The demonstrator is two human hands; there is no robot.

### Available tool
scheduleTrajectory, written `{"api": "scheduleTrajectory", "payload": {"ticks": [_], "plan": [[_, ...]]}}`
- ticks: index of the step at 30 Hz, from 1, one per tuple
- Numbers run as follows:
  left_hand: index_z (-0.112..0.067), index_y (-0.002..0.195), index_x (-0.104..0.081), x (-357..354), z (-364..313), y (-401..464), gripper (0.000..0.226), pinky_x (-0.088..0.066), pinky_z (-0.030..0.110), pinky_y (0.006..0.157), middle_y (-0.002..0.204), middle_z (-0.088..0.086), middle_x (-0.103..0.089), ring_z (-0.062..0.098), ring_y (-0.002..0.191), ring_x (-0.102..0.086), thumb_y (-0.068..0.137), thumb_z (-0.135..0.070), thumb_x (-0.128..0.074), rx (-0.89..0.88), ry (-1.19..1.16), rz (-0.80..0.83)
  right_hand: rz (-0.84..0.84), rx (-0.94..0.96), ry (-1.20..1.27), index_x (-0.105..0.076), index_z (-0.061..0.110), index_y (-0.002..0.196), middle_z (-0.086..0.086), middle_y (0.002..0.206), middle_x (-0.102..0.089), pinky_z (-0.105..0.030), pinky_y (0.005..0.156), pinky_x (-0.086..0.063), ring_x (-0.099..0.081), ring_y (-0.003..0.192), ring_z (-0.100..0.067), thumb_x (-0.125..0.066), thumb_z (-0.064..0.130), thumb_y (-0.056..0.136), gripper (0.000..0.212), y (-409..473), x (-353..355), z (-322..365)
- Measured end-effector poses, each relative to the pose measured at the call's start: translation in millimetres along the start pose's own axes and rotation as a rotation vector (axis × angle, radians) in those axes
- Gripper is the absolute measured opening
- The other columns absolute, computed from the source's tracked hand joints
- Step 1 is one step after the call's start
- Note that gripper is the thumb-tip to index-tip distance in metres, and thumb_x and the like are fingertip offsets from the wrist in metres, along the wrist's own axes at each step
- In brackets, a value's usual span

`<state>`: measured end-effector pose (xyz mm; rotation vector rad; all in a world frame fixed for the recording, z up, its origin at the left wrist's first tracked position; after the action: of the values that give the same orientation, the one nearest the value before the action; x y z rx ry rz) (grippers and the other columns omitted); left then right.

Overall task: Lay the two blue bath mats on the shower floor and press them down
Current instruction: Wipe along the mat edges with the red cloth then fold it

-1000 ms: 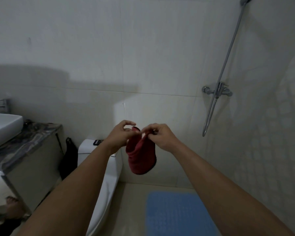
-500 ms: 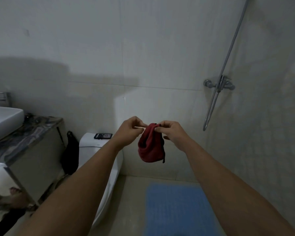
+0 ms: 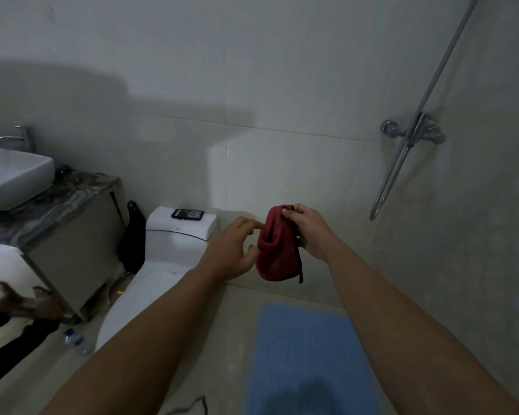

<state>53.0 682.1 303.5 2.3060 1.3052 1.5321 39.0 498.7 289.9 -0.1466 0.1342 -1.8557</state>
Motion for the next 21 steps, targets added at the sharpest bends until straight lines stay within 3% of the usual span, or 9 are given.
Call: {"api": "scheduleTrajectory", "payload": {"ticks": [7, 11, 14, 18, 21], "plan": [[-0.021, 0.137, -0.052, -54.7, -3.8, 18.3, 0.049, -0.051, 0.021, 0.069, 0.132, -0.001, -0.054, 0.012, 0.098, -0.064, 0.09, -0.025, -0.065, -0.046, 0.179, 0.036, 0.043, -0.072, 0.063, -0.065, 0.019, 0.1, 0.001, 0.082, -0.068, -0.033, 0.069, -0.051, -0.063, 0.075, -0.017, -0.061, 0.026, 0.098, 0.008, 35.9, 36.0, -34.4], [-0.024, 0.132, -0.056, -100.7, -2.4, 26.4, 0.042, -0.057, 0.028, 0.068, 0.131, -0.003, -0.056, 0.012, 0.09, -0.065, 0.092, -0.036, -0.062, -0.036, 0.258, 0.122, 0.101, -0.12, 0.087, -0.065, 0.016, 0.109, -0.001, 0.089, -0.071, -0.037, 0.075, -0.053, -0.066, 0.083, -0.019, -0.061, 0.027, 0.098, 0.016, 54.5, 55.9, -66.5], [-0.024, 0.121, -0.065, -126.6, 16.2, 21.7, 0.036, -0.055, 0.029, 0.067, 0.125, -0.005, -0.061, 0.014, 0.087, -0.067, 0.094, -0.045, -0.06, 0.084, 0.297, 0.127, 0.129, -0.176, 0.146, -0.063, 0.012, 0.113, -0.003, 0.091, -0.072, -0.036, 0.075, -0.055, -0.068, 0.085, -0.019, -0.061, 0.025, 0.099, 0.019, 66.9, 66.1, -99.3], [-0.018, 0.1, -0.065, -157.5, 43.5, -3.9, 0.023, -0.04, 0.026, 0.064, 0.099, -0.003, -0.063, 0.02, 0.079, -0.064, 0.091, -0.038, -0.066, 0.242, 0.279, 0.191, 0.166, -0.271, 0.125, -0.061, 0.009, 0.112, -0.01, 0.1, -0.072, -0.033, 0.069, -0.057, -0.07, 0.089, -0.021, -0.06, 0.023, 0.099, 0.018, 77.5, 70.8, -155.9], [-0.017, 0.084, -0.053, -171.1, 75.1, -34.2, 0.029, -0.042, 0.032, 0.061, 0.076, -0.005, -0.057, 0.021, 0.069, -0.058, 0.083, -0.045, -0.058, 0.573, 0.103, 0.177, 0.212, -0.315, -0.038, -0.059, 0.013, 0.105, -0.01, 0.101, -0.067, -0.03, 0.064, -0.054, -0.066, 0.085, -0.019, -0.057, 0.024, 0.101, 0.012, 79.8, 67.2, -206.3]]}}
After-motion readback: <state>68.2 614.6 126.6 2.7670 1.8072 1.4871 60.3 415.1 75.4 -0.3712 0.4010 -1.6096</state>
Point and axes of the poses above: each hand's wrist, its own y-axis towards the middle knuckle, its own x-axis out of the back of the hand, z = x × y, the point moved 8 cm from there along y, towards the middle knuckle
